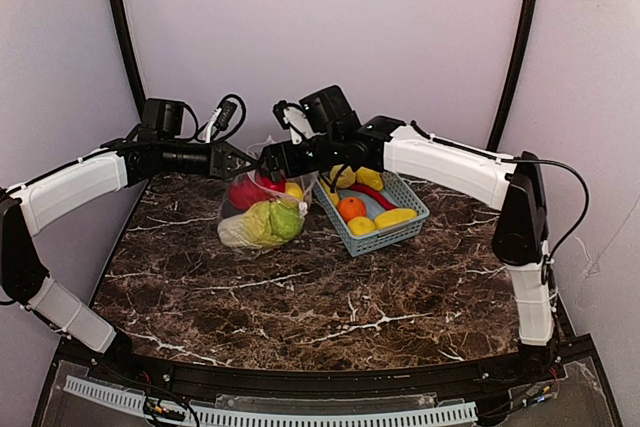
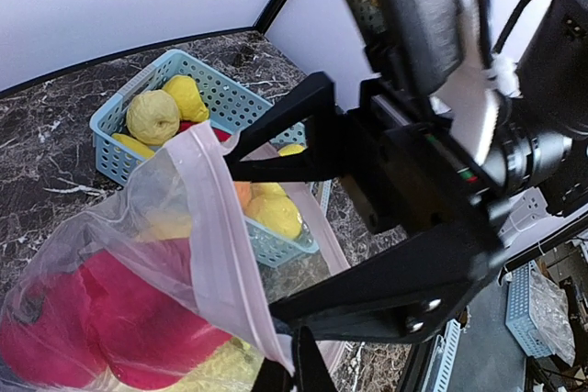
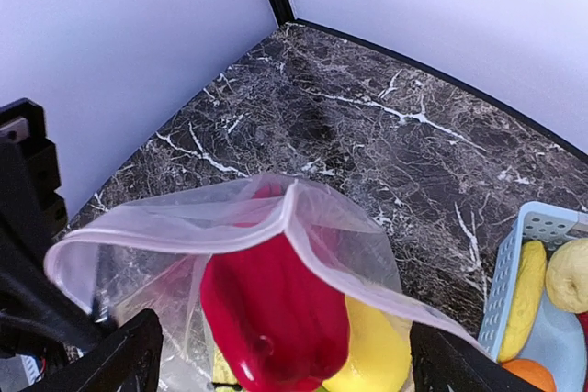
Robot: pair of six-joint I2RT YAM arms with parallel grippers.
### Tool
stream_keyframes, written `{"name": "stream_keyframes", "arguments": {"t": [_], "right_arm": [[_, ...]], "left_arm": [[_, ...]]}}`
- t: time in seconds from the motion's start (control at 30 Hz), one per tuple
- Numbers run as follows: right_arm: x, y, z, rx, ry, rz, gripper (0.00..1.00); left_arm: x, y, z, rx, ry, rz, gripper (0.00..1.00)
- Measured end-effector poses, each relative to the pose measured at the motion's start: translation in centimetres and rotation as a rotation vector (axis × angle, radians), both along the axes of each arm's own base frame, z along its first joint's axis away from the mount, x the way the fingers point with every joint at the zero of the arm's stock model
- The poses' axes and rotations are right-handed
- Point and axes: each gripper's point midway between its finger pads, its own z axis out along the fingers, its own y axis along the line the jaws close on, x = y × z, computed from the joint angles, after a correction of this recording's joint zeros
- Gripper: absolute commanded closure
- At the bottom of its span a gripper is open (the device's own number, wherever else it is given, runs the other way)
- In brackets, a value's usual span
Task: Place the food in the zip-top bag and seal the zipper
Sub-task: Place the fake vegetable in the zipper food storage bag, then pass from the left arm to the right
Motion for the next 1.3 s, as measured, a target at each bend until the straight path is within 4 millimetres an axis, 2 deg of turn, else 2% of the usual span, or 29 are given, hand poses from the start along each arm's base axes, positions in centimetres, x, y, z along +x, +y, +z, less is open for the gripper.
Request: {"name": "stream_keyframes", "arguments": {"t": [0.1,0.3,0.33,0.4,0.5,0.63,0.73,0.8,0.87,0.97,1.23,1.3], "right_arm": [[-1.0,-1.3,2.4,0.018,-0.016,0.005,0.09],[-3.6,-5.1,9.8,0.101,-0.098,-0.003,0.19],[-3.7,-5.7,10.7,0.114,-0.11,-0.013,0.21],[-3.7,-6.5,11.2,0.121,-0.116,-0.028,0.25],[-2.7,-7.4,9.5,0.104,-0.078,-0.058,0.29],[-1.0,-8.0,4.6,0.046,0.024,-0.077,0.39],[-0.3,-8.3,1.3,0.019,0.111,-0.07,0.41],[-0.2,-8.4,-0.3,0.014,0.159,-0.061,0.41],[-0.2,-8.5,-1.1,0.017,0.194,-0.046,0.42],[-0.7,-8.1,-1.1,0.034,0.219,-0.013,0.47],[-1.3,-6.9,-2.3,0.05,0.283,0.044,0.68],[-1.3,-6.8,-2.7,0.044,0.29,0.051,0.85]], "left_arm": [[0.0,0.0,0.1,0.001,-0.003,0.003,0.99],[0.0,0.1,0.2,0.002,-0.008,0.006,0.99],[0.0,0.1,0.2,0.002,-0.009,0.006,0.99],[0.0,0.1,0.3,0.001,-0.01,0.006,0.99],[-0.1,0.1,0.3,0.001,-0.011,0.006,0.99],[-0.1,0.1,0.3,0.001,-0.011,0.005,0.99],[-0.1,0.1,0.3,0.001,-0.011,0.005,0.99],[-0.1,0.1,0.3,0.001,-0.011,0.005,0.99],[-0.1,0.1,0.3,0.001,-0.011,0.005,0.99],[-0.1,0.1,0.3,0.001,-0.011,0.005,0.99],[-0.1,0.1,0.3,0.001,-0.011,0.005,0.99],[-0.1,0.1,0.3,0.001,-0.011,0.005,0.99]]}}
